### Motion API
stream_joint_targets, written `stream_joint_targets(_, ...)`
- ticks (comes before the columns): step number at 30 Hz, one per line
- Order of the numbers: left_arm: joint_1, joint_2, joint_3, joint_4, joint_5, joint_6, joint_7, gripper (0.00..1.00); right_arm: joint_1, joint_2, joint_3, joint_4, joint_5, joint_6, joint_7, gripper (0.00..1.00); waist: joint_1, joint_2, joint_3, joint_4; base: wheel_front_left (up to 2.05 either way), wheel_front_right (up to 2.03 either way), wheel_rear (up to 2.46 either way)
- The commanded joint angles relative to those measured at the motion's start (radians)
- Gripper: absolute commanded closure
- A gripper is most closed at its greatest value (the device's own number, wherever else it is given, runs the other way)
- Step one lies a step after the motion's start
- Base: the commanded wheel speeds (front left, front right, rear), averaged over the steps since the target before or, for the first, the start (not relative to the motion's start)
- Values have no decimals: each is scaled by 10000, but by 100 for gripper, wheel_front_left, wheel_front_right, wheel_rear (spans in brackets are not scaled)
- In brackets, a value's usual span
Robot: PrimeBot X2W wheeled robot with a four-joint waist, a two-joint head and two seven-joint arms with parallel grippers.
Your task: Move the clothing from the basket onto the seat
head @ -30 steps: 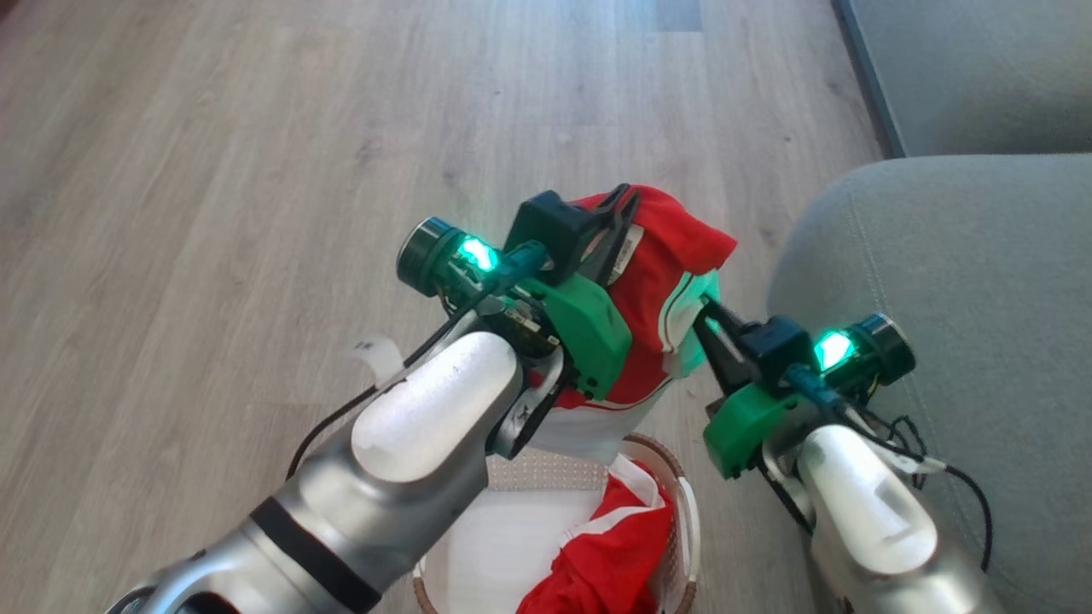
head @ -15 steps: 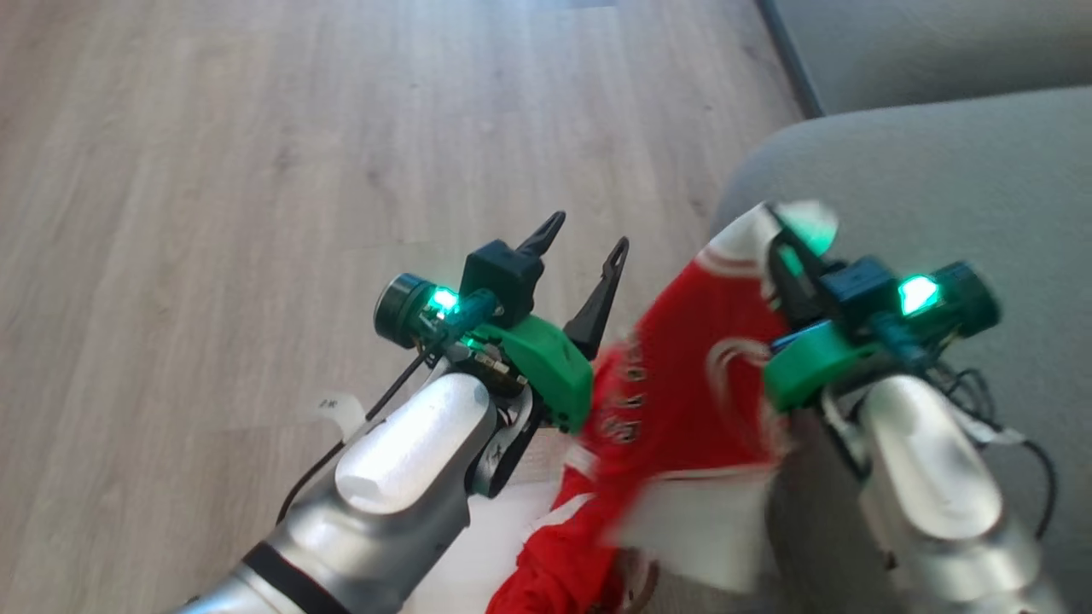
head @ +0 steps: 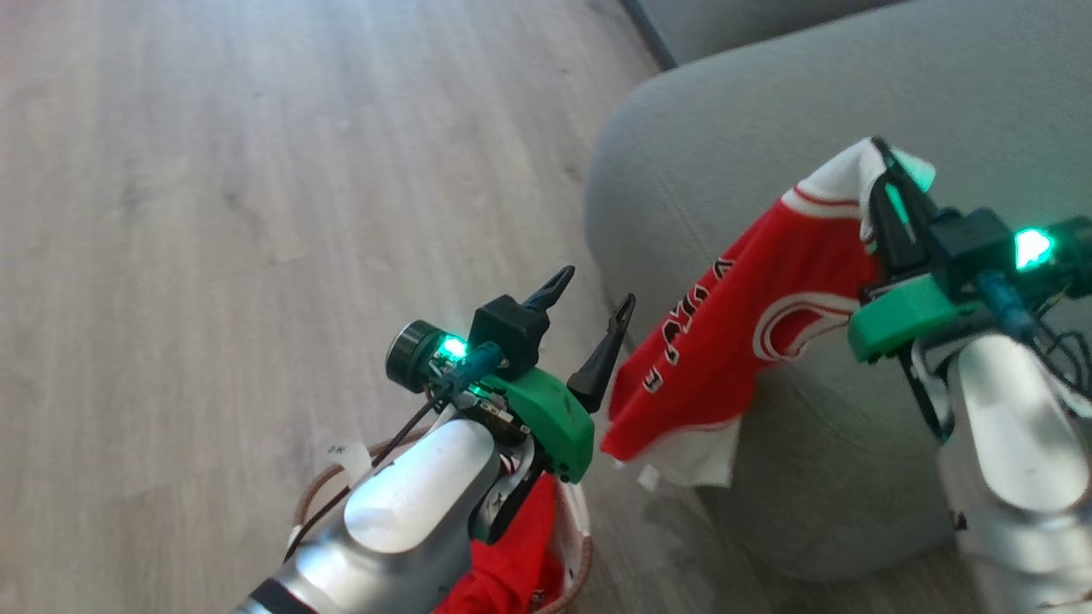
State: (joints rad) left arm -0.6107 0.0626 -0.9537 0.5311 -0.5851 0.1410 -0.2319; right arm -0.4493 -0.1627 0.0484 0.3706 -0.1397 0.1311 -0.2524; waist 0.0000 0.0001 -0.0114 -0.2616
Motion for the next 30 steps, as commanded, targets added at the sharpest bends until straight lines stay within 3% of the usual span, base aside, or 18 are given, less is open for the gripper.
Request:
stream_joint_targets(1,-370,101,320,-182,65,8,-171,0,-818,-101,130,-474,48,-4,-94,100,0,-1,238,-678,0,0,0)
stream_joint_targets(8,-382,48,365,-164,176,34,-253,0,-1284,-302,391,-480,335,-4,-94,100,0,-1,539,-1518,0,0,0)
stream_joint_targets(15,-396,-1,404,-104,254,26,-282,0,-1856,-487,1053,-241,609,-4,-94,100,0,-1,776,-1595,0,0,0)
stream_joint_targets(20,-441,-9,576,-78,287,84,-292,0,-3035,-746,1472,131,1012,-4,-94,100,0,-1,1097,-1252,0,0,0)
stream_joint_targets(23,-585,63,714,-168,435,160,-295,0,-4594,-1120,1685,992,1691,-4,-94,100,0,-1,1498,-828,0,0,0)
stream_joint_targets(30,-933,282,831,-600,768,397,-295,0,-7907,-2441,1881,2571,2721,-4,113,100,0,-1,2549,51,0,0,0)
